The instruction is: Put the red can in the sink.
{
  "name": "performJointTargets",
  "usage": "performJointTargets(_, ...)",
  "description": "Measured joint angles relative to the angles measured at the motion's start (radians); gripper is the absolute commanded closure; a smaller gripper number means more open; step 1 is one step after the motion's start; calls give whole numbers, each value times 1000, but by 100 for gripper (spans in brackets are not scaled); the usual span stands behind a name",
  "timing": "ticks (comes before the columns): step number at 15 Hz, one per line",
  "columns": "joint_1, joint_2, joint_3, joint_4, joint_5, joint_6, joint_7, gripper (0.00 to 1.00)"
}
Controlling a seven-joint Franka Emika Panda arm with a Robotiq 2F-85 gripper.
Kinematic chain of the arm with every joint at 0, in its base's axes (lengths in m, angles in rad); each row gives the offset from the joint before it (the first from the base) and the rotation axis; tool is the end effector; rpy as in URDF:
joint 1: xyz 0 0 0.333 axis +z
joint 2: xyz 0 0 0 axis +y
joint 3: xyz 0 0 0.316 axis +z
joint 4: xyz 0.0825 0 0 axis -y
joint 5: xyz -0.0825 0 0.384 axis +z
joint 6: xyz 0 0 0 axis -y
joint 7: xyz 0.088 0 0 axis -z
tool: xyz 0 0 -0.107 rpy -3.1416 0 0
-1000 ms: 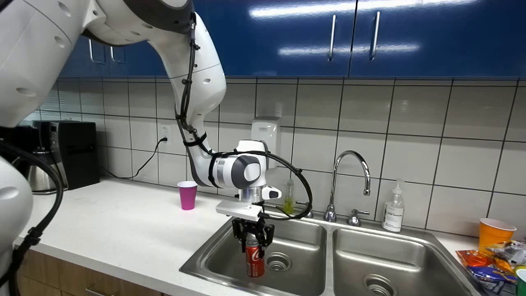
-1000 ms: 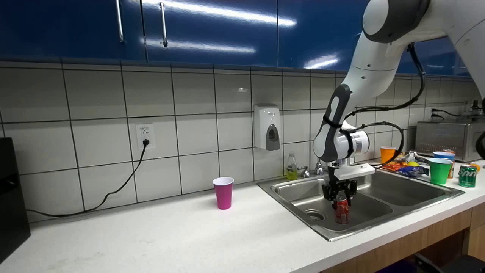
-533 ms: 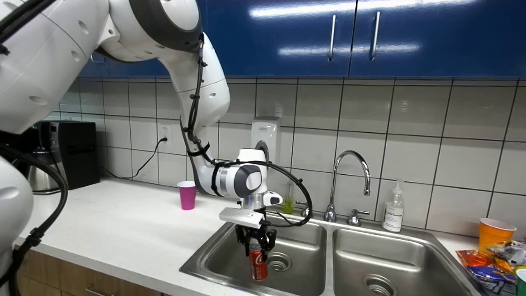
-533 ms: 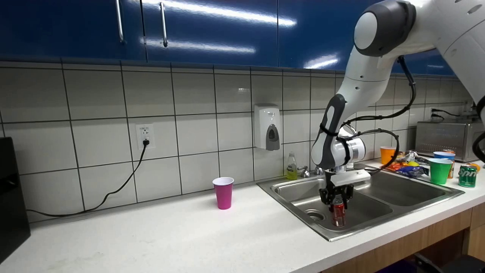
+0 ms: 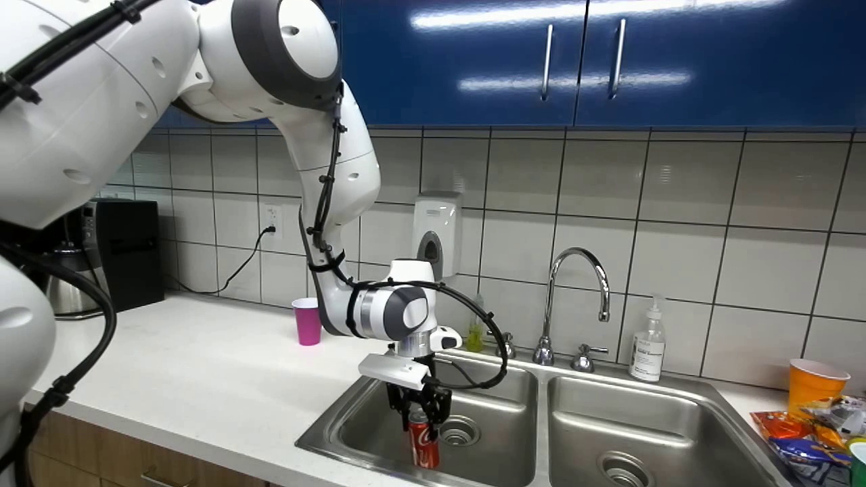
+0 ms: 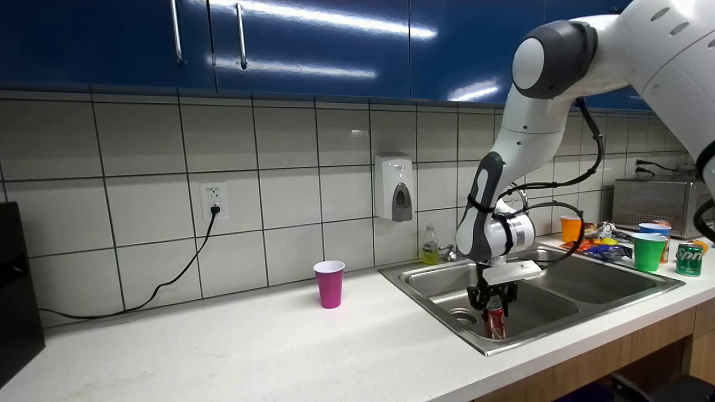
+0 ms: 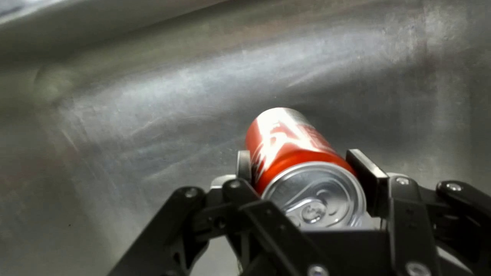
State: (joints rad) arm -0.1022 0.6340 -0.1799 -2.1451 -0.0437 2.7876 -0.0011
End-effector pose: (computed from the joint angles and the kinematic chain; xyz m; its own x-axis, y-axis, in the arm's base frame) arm 0.5352 -0.1580 0.1080 0.9792 -0.2027 0.0114 -0.2026 -0.9717 0.1216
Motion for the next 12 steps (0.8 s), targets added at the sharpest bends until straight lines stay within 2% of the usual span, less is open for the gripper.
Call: performJointTargets(12, 0, 59, 0, 20, 18, 48, 43, 61)
